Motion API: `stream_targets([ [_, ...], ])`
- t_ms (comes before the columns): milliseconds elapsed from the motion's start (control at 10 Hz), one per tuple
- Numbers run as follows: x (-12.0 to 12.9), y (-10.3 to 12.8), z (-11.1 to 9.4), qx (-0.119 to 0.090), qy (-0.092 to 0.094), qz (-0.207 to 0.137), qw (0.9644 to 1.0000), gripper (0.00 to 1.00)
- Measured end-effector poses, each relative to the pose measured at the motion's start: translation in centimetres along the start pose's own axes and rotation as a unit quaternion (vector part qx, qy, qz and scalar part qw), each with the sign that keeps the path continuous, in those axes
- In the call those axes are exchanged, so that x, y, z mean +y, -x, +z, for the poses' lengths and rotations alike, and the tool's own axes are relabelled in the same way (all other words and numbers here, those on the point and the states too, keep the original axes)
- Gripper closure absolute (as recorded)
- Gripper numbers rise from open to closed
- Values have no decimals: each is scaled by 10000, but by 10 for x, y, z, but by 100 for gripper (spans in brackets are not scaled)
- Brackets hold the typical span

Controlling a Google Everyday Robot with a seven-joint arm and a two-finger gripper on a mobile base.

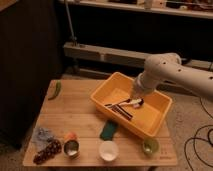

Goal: Place fork in tray

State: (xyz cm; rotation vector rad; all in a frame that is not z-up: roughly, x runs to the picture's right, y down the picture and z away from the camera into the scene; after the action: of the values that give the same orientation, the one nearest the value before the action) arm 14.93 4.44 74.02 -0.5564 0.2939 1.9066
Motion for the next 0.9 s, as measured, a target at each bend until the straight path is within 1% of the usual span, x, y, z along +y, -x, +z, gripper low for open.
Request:
stream_targets([
  [100, -6, -3, 19, 73, 46, 86, 9999, 90],
  [300, -11, -4, 37, 133, 98, 170, 9997, 73],
  [400, -10, -3, 43, 153, 115, 163, 9997, 61],
  [500, -7, -1, 43, 173, 124, 130, 9997, 52],
  [600, 4, 5, 37, 250, 93, 88, 9996, 34],
  [700, 10, 5, 36, 266, 96, 68, 9996, 29],
  [900, 5, 6, 35, 252, 79, 106, 9996, 29],
])
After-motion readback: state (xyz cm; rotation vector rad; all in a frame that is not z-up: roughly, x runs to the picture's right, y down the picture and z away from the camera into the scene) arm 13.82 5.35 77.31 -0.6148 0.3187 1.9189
